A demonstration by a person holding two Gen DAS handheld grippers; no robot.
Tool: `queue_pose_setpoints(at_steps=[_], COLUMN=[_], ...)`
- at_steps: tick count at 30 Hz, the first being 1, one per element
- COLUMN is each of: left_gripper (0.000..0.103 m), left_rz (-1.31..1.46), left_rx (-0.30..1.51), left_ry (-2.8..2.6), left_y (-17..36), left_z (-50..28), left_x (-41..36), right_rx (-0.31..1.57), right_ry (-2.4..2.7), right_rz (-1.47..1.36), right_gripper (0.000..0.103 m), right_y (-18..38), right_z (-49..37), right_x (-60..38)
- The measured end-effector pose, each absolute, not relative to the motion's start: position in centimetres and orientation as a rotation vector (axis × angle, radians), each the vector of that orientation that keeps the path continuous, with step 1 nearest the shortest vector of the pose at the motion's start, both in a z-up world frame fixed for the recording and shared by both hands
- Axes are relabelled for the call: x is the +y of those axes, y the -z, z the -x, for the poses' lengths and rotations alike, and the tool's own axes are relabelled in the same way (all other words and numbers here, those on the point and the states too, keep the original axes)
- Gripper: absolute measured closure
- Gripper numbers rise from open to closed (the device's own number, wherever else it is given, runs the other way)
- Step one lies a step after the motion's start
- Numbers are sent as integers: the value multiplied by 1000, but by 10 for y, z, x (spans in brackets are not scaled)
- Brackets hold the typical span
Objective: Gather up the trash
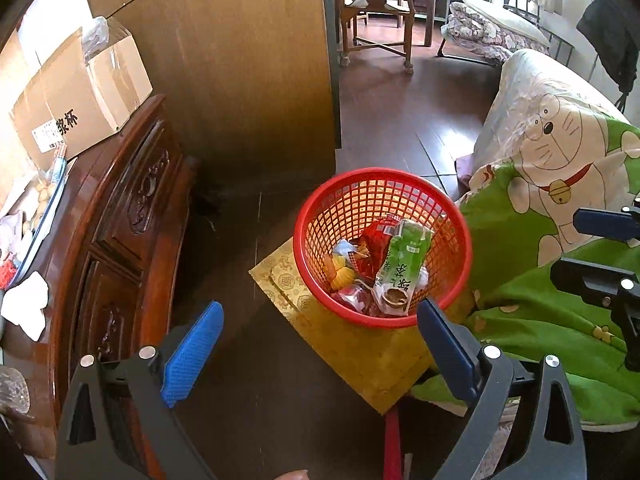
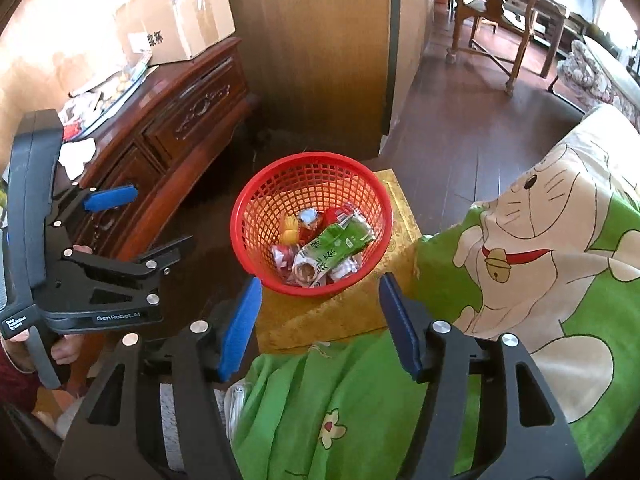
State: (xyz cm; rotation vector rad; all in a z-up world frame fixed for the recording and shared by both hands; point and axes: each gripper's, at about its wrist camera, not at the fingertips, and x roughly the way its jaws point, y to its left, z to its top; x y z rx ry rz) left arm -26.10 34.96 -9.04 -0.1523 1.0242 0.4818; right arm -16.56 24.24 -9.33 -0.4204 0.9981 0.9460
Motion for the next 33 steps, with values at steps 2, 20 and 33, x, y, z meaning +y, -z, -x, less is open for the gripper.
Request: queue_pose_setpoints(at_steps=[2, 20, 33], left_gripper=[7, 7, 7], left_rz=[148, 136, 136], left_rx=[1026, 1031, 1031], left_ry=[-484, -486, -486], left_y=[91, 93, 93], left_z=[260, 257, 257], left_x=[348, 345, 344], right_rx=[1003, 1014, 1014], right_ry=[-945, -942, -942], right_rz=[418, 415, 415], right_gripper=[41, 41, 41], right_y=[94, 96, 96], right_z=[165, 163, 163], right_x=[242, 243, 243])
